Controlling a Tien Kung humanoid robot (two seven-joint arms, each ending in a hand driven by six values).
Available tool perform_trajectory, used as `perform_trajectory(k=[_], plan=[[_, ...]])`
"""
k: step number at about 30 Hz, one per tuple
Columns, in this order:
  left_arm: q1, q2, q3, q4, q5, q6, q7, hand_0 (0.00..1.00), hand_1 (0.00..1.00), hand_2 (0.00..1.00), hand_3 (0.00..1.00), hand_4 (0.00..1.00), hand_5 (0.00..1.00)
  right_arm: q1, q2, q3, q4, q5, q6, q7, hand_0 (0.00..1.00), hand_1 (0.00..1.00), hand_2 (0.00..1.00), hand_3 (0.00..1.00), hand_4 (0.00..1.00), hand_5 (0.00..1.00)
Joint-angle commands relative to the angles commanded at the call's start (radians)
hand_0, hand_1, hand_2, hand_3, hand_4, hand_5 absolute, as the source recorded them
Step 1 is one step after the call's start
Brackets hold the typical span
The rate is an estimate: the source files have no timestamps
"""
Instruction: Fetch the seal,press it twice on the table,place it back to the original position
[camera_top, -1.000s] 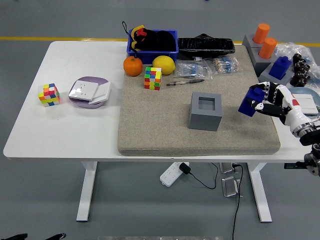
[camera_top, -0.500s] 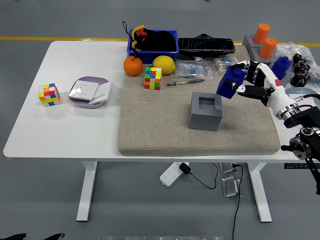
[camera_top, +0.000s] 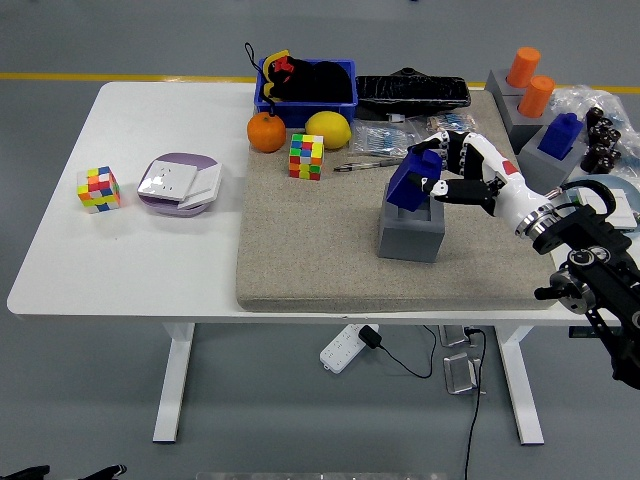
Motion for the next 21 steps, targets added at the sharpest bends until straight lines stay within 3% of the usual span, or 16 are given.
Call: perform_trajectory(k=[21], plan=[[-0.004, 0.007, 0.003, 0.001, -0.005, 0.0, -0.001, 0.814, 0.786, 0.764, 0.8, 0.685, 0.416, 0.047, -0.026, -0.081, -0.041, 0.008, 0.005, 0.012, 0.555, 0.423, 0.432, 0.45, 0.695, 0.002]])
